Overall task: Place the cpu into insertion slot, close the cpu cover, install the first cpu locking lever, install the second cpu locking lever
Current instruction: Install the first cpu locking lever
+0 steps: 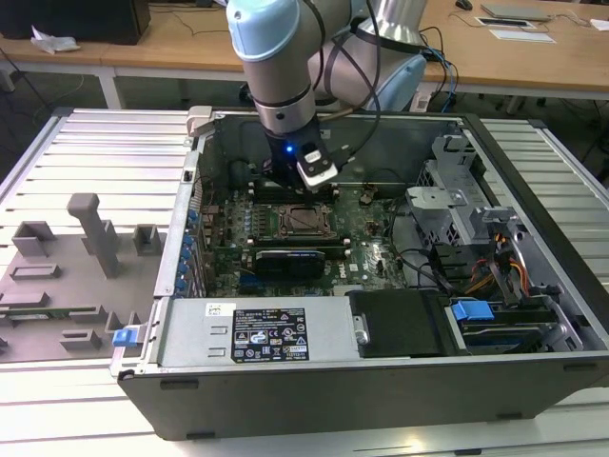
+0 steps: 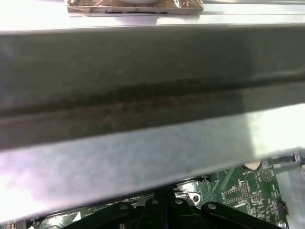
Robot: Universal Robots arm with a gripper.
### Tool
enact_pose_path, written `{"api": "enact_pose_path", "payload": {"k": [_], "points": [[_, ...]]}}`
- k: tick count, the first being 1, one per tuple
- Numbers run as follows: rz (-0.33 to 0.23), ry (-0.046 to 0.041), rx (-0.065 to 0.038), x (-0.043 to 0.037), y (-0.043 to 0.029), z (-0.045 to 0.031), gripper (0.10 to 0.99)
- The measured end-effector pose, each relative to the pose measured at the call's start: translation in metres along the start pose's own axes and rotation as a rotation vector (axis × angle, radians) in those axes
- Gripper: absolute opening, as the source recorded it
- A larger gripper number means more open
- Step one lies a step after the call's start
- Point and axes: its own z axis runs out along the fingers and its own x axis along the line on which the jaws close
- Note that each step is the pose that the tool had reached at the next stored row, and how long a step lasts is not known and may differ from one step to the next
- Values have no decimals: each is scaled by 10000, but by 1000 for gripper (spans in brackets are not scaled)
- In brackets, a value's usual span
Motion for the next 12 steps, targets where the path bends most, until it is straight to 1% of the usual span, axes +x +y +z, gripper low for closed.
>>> {"api": "enact_pose_path", "payload": {"k": [5,12], "points": [[275,-53,66,5,2,22,106],[311,-58,79,4,0,37,106]]}}
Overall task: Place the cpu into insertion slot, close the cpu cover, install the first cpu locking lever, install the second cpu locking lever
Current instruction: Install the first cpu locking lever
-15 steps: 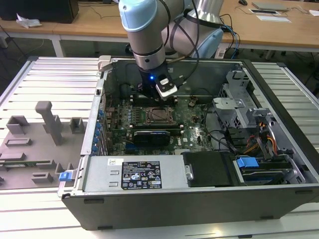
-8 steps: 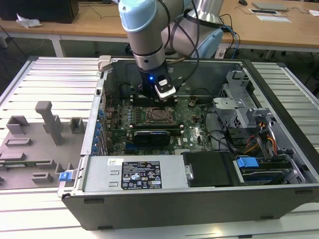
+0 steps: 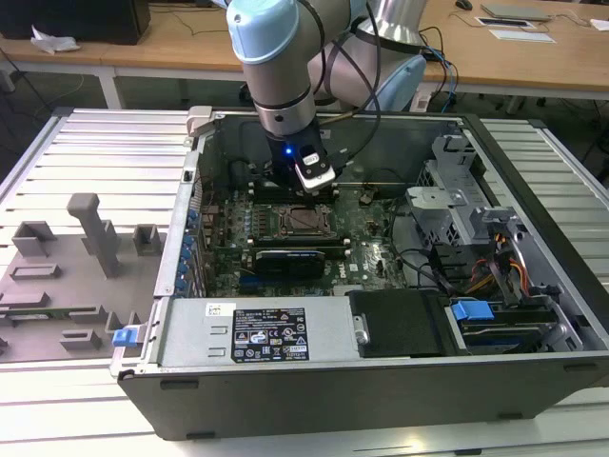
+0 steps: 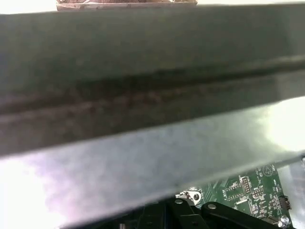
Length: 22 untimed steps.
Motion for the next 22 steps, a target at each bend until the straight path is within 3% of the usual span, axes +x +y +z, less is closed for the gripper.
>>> {"api": "enact_pose_path", "payload": {"k": [4,13,19,20,22], "points": [[-93,18,-34,-13,4,2,106],[-90,2,42,-45,15,-124,106],[-109,-34,211,-51,16,-145,106],[-107,-9,216,-52,16,-145,106],[-64,358,299,-63,18,-140,106]]}}
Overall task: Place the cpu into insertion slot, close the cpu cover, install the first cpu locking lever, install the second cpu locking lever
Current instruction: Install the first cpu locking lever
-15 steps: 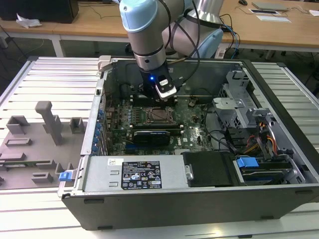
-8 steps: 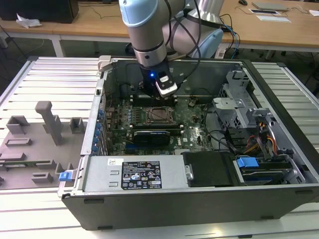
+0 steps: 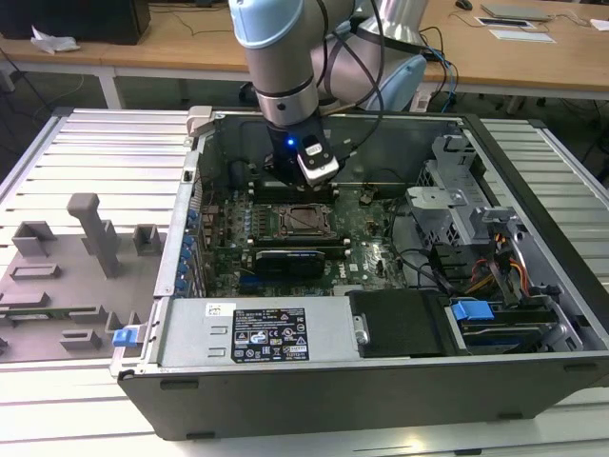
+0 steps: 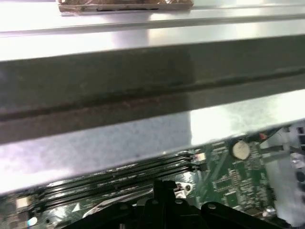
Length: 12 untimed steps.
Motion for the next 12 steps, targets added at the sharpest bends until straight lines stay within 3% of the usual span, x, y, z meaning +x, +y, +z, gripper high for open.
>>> {"api": "enact_pose_path", "payload": {"k": [1,2,5,7,10,12], "points": [[26,252,56,-6,1,3,106],[38,368,80,-7,1,4,106],[42,410,93,-7,1,4,106],[28,402,161,-8,2,4,106],[-29,380,466,-8,0,4,106],[-82,389,765,-7,0,4,106]]}}
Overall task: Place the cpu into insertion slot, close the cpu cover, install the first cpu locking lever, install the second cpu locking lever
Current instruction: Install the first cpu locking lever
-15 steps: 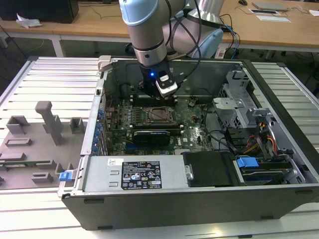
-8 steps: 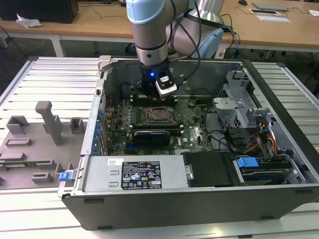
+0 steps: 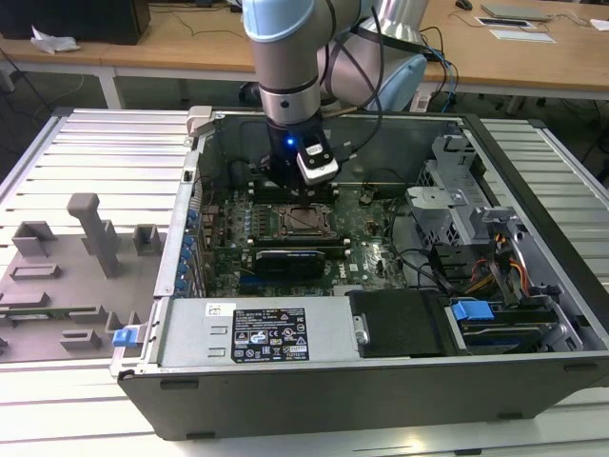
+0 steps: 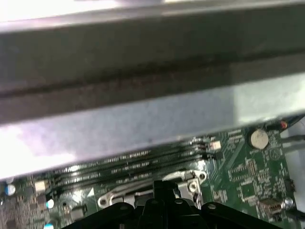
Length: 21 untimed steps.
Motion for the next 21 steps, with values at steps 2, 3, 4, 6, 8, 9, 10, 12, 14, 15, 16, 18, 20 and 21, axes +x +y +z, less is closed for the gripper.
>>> {"api": "enact_pose_path", "payload": {"k": [2,3,4,6,8,9,10,12,14,15,16,18,20,21], "points": [[-46,31,289,0,0,0,106],[-72,53,463,0,0,0,106],[-90,70,578,0,0,0,106],[-115,81,683,-3,-13,-1,106],[-114,81,681,-12,-62,-2,106],[-113,81,681,-16,-83,-3,106],[-115,81,681,-21,-111,-4,106],[-116,81,679,-35,-181,-7,106],[-120,84,663,-42,-216,-8,106],[-135,85,659,-43,-217,-9,106],[-151,87,659,-44,-217,-17,106],[-182,88,653,-52,-214,-66,106],[-206,87,648,-67,-207,-156,106],[-212,88,648,-71,-205,-184,106]]}}
